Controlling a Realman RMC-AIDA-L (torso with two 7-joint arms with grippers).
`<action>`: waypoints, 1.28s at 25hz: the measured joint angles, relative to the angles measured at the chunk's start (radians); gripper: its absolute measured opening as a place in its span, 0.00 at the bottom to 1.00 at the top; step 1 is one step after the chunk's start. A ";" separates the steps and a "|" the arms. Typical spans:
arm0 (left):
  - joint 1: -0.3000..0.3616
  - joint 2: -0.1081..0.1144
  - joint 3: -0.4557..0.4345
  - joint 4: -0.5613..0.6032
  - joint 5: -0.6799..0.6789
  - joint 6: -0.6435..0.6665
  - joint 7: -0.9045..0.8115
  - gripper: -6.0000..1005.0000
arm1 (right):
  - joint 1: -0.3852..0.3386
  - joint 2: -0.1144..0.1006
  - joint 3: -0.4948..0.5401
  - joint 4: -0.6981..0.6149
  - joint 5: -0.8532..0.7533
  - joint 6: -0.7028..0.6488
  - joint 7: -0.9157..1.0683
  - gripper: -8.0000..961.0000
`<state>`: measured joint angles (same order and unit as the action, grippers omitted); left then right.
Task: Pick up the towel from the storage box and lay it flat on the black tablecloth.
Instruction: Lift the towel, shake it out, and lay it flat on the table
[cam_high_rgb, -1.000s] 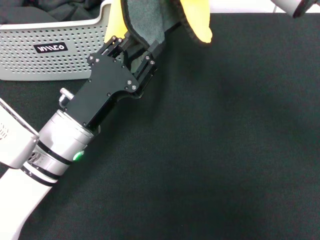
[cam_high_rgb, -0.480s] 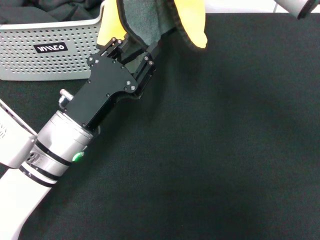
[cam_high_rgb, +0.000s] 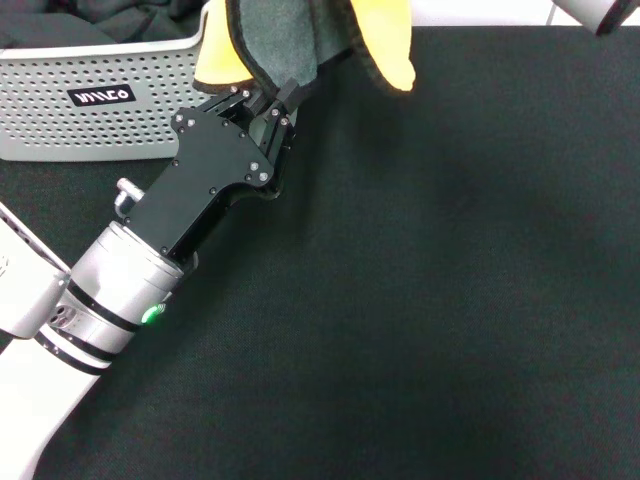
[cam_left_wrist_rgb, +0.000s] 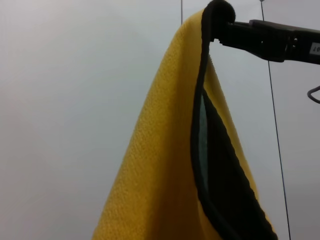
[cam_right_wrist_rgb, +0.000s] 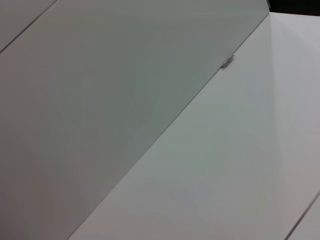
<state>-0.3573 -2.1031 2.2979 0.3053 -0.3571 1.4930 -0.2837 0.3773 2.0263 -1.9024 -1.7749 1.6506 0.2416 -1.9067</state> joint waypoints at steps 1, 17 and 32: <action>0.000 0.000 0.000 0.000 0.000 0.000 0.000 0.24 | 0.000 0.000 0.000 0.000 0.000 0.000 0.000 0.07; 0.004 0.006 -0.008 0.000 -0.003 0.046 -0.001 0.05 | -0.056 -0.001 -0.005 -0.009 0.001 0.009 0.010 0.07; -0.057 0.121 -0.026 -0.194 0.064 0.267 -0.522 0.05 | -0.230 -0.014 0.022 -0.025 0.001 0.189 0.134 0.07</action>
<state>-0.4147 -1.9817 2.2722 0.1117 -0.2934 1.7602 -0.8053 0.1469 2.0122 -1.8802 -1.8003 1.6520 0.4301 -1.7728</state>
